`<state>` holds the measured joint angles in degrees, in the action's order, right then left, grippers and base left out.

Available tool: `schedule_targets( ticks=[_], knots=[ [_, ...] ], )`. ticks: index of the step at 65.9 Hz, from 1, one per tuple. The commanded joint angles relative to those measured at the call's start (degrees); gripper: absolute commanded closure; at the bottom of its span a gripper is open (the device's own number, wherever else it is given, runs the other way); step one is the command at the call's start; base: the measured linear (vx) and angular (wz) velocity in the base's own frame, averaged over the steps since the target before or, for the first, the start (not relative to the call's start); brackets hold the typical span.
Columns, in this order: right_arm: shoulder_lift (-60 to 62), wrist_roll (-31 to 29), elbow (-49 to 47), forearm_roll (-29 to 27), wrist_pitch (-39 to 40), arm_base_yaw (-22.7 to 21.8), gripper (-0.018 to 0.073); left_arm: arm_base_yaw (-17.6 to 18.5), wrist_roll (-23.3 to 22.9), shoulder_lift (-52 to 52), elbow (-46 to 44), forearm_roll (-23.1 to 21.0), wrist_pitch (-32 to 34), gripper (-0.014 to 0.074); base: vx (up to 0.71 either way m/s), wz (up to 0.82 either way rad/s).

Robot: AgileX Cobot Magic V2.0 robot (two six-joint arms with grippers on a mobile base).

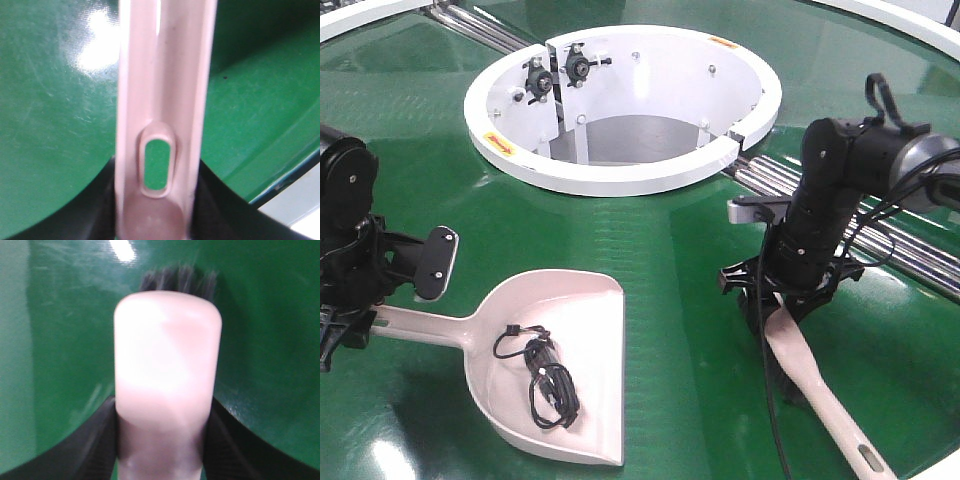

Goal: Clean and inspect green conveyor with broom and dustpan
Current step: 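Lower the brush onto the belt, open the right gripper, withdraw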

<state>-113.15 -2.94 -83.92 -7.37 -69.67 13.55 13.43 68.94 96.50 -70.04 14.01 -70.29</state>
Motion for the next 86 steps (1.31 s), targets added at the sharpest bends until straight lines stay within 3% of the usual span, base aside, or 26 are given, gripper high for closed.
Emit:
schedule_targets(
  ticks=[1,31,40,53,75,86],
  knots=[
    [2.1,-0.6,-1.3,0.0,-3.8,-0.5,0.0565,0.5,-0.3,-2.0,-1.5,-1.1,-1.1,0.0619,0.0,0.0],
    [1.6,-0.6,-1.3,0.0,-3.4,-0.5,0.0559,0.5,-0.3,-2.0,-1.5,-1.1,-1.1,0.0619,0.0,0.0],
    [1.6,-0.8,-1.3,0.0,-3.4,-0.5,0.0517,0.5,-0.3,-2.0,-1.5,-1.1,-1.1,0.0619,0.0,0.0],
    [1.6,-2.1,-1.3,0.0,-3.8,-0.5,0.035,0.5,-0.3,-2.0,-1.5,-1.1,-1.1,0.0619,0.0,0.0],
    [3.2,-2.0,-1.3,-0.2,-0.9,-0.4,-0.0102,0.5,-0.3,-2.0,-1.5,-1.1,-1.1,0.0619,0.0,0.0],
    [9.6,-2.5,1.1,-0.2,9.3,-0.4,-0.0168,0.5,-0.3,-2.0,-1.5,-1.1,-1.1,0.0619,0.0,0.0]
  ],
)
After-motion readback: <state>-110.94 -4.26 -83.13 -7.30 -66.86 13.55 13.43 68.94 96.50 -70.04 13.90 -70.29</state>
